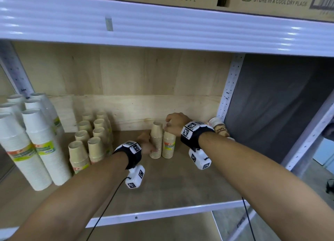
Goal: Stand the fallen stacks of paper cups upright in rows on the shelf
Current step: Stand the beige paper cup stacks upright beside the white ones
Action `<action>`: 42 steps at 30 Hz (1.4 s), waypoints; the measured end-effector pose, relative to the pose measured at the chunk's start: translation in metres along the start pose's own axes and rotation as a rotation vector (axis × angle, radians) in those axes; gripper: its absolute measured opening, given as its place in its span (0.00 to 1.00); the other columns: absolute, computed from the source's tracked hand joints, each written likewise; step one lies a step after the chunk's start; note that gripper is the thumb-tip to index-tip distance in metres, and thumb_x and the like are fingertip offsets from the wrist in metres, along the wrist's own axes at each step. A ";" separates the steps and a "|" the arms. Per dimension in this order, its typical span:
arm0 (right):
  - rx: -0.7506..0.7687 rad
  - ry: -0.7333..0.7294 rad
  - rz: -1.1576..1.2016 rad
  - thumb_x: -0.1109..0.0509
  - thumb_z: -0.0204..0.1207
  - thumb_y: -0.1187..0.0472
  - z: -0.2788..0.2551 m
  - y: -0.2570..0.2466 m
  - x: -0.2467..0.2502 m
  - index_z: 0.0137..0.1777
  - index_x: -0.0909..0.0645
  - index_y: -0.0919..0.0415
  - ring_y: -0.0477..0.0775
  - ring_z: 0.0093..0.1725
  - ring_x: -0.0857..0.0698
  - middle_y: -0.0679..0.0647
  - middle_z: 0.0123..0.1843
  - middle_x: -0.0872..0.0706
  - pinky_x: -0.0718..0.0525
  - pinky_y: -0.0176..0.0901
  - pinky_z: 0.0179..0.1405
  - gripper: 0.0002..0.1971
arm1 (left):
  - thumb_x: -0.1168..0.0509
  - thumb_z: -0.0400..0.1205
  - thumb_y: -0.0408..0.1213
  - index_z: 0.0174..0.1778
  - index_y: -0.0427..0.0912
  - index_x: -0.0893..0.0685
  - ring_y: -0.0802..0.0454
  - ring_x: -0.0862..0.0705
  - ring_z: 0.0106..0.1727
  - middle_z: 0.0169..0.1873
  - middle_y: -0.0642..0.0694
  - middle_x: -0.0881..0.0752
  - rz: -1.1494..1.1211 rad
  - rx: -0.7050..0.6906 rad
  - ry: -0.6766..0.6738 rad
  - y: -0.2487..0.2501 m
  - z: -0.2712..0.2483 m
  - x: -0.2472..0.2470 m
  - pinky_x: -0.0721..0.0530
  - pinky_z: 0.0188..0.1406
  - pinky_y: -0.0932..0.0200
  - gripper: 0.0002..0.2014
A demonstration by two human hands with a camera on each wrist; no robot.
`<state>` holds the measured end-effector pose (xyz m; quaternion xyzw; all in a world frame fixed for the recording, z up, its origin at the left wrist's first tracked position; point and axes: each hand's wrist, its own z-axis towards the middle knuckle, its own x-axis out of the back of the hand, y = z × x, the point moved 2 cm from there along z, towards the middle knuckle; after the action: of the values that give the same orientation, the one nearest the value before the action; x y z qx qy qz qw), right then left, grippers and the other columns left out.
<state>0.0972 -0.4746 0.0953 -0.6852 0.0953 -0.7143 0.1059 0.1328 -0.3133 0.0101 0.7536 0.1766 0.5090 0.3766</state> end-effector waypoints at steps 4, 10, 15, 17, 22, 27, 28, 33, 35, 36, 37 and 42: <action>-0.009 0.002 -0.003 0.30 0.77 0.58 0.003 -0.002 0.001 0.57 0.14 0.64 0.60 0.58 0.15 0.59 0.59 0.13 0.19 0.41 0.50 0.13 | 0.24 0.70 0.28 0.63 0.40 0.20 0.43 0.12 0.54 0.53 0.41 0.12 0.066 -0.009 0.017 -0.002 0.000 0.002 0.12 0.50 0.49 0.25; -0.030 0.006 0.009 0.29 0.75 0.60 0.008 -0.002 -0.003 0.55 0.13 0.66 0.61 0.55 0.13 0.61 0.56 0.12 0.16 0.43 0.50 0.13 | 0.21 0.69 0.38 0.67 0.45 0.27 0.45 0.15 0.58 0.57 0.46 0.16 0.044 -0.059 0.028 0.009 0.001 0.015 0.13 0.57 0.46 0.32; -0.048 0.006 -0.011 0.27 0.74 0.58 0.013 -0.003 -0.006 0.57 0.14 0.62 0.61 0.56 0.14 0.60 0.59 0.14 0.20 0.40 0.46 0.14 | 0.26 0.76 0.41 0.71 0.47 0.27 0.46 0.18 0.57 0.58 0.45 0.18 0.063 -0.166 0.082 0.048 -0.002 0.040 0.20 0.55 0.56 0.28; -0.060 -0.003 -0.022 0.27 0.74 0.59 0.013 -0.005 -0.006 0.59 0.14 0.61 0.60 0.56 0.14 0.59 0.59 0.15 0.22 0.39 0.44 0.15 | 0.29 0.78 0.41 0.70 0.49 0.25 0.46 0.18 0.58 0.59 0.44 0.18 0.166 -0.199 0.073 0.061 -0.005 0.047 0.21 0.54 0.57 0.24; -0.055 0.023 -0.044 0.27 0.74 0.60 0.013 -0.006 -0.009 0.58 0.15 0.63 0.60 0.54 0.13 0.61 0.58 0.13 0.23 0.40 0.41 0.14 | 0.32 0.80 0.32 0.69 0.46 0.18 0.49 0.19 0.63 0.62 0.46 0.17 0.424 -0.285 -0.022 0.076 -0.009 0.048 0.24 0.54 0.61 0.21; -0.088 0.005 -0.022 0.29 0.76 0.60 0.012 -0.004 -0.006 0.59 0.16 0.66 0.59 0.49 0.16 0.61 0.53 0.15 0.27 0.39 0.43 0.14 | 0.32 0.82 0.37 0.67 0.44 0.15 0.47 0.17 0.63 0.65 0.43 0.17 0.502 -0.302 0.052 0.078 -0.008 0.049 0.18 0.60 0.57 0.17; -0.094 0.001 -0.016 0.28 0.76 0.61 0.013 -0.004 -0.007 0.59 0.16 0.67 0.59 0.49 0.17 0.62 0.54 0.15 0.27 0.38 0.42 0.14 | 0.32 0.82 0.39 0.66 0.43 0.15 0.47 0.16 0.62 0.64 0.43 0.17 0.511 -0.301 0.068 0.078 -0.008 0.049 0.18 0.60 0.57 0.16; -0.102 -0.016 -0.037 0.28 0.77 0.61 0.014 -0.007 -0.006 0.58 0.15 0.68 0.60 0.52 0.14 0.62 0.56 0.14 0.26 0.39 0.42 0.14 | 0.29 0.79 0.43 0.63 0.42 0.13 0.46 0.16 0.59 0.62 0.43 0.17 0.532 -0.279 0.120 0.080 -0.009 0.050 0.18 0.55 0.56 0.17; -0.096 -0.008 -0.049 0.28 0.76 0.61 0.014 -0.008 -0.007 0.57 0.15 0.67 0.61 0.56 0.13 0.61 0.57 0.13 0.25 0.39 0.42 0.13 | 0.29 0.79 0.46 0.66 0.43 0.15 0.47 0.17 0.61 0.63 0.44 0.17 0.526 -0.256 0.102 0.080 -0.010 0.050 0.19 0.55 0.58 0.20; -0.093 -0.011 -0.059 0.28 0.76 0.61 0.013 -0.009 -0.007 0.56 0.15 0.67 0.61 0.55 0.13 0.61 0.56 0.13 0.24 0.39 0.42 0.12 | 0.30 0.79 0.45 0.69 0.43 0.17 0.47 0.18 0.63 0.65 0.45 0.18 0.528 -0.253 0.086 0.080 -0.011 0.049 0.20 0.56 0.59 0.22; -0.089 -0.016 -0.076 0.28 0.76 0.61 0.013 -0.009 -0.008 0.54 0.15 0.66 0.60 0.53 0.13 0.61 0.54 0.14 0.24 0.39 0.41 0.11 | 0.31 0.80 0.43 0.71 0.43 0.19 0.47 0.19 0.65 0.66 0.45 0.18 0.528 -0.258 0.072 0.080 -0.012 0.049 0.21 0.57 0.59 0.23; -0.087 -0.036 -0.086 0.28 0.76 0.61 0.014 -0.008 -0.007 0.53 0.15 0.66 0.56 0.44 0.19 0.60 0.50 0.15 0.25 0.39 0.41 0.10 | 0.34 0.83 0.37 0.69 0.42 0.16 0.46 0.17 0.64 0.66 0.43 0.16 0.575 -0.307 0.093 0.082 -0.015 0.052 0.21 0.59 0.61 0.18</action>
<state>0.1116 -0.4646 0.0919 -0.7052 0.0946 -0.7011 0.0469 0.1316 -0.3275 0.1071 0.6830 -0.1051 0.6490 0.3182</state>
